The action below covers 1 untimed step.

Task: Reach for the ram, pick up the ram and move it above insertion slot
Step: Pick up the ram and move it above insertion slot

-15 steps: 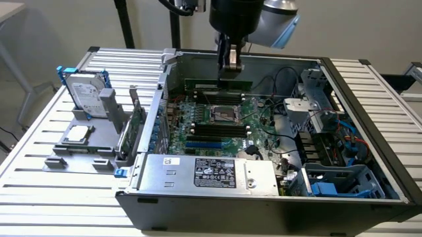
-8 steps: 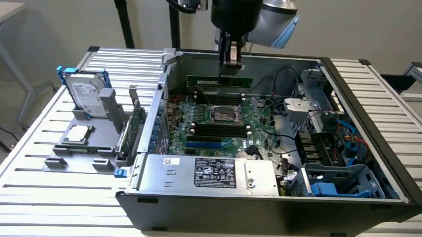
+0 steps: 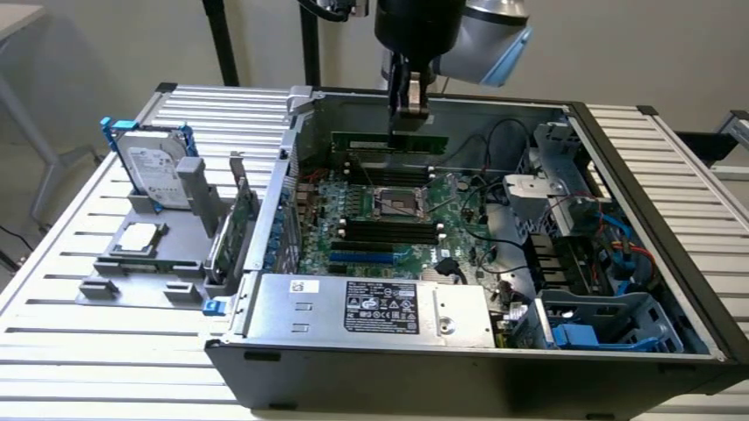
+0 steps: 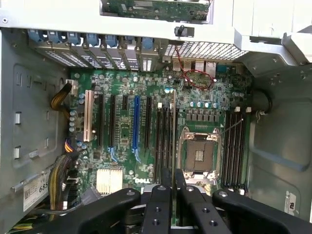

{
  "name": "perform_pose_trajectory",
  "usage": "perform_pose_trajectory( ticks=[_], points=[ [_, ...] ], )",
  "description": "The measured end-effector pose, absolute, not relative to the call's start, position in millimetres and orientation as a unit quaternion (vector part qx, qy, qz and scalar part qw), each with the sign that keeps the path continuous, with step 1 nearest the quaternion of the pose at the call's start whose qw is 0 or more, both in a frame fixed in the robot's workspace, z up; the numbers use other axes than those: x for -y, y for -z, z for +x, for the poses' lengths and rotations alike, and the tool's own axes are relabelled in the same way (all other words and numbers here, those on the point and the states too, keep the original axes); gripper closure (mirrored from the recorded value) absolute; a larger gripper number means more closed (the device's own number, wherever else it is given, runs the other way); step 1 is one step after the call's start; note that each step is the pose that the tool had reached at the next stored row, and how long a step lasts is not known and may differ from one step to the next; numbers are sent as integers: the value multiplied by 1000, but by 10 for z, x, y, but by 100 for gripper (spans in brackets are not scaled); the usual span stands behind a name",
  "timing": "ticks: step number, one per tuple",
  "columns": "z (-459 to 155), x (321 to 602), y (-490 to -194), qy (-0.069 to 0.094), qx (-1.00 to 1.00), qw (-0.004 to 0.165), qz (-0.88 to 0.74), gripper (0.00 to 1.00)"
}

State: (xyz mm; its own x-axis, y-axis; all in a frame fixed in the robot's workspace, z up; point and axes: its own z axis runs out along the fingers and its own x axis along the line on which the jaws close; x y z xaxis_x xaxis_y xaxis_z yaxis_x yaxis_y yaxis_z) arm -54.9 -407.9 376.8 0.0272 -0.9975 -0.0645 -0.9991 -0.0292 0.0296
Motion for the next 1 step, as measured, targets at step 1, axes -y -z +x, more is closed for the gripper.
perform_pose_trajectory(
  ticks=[1],
  points=[
    [-549, 4079, -3768, -33, -697, 12, -717, 86]
  ],
)
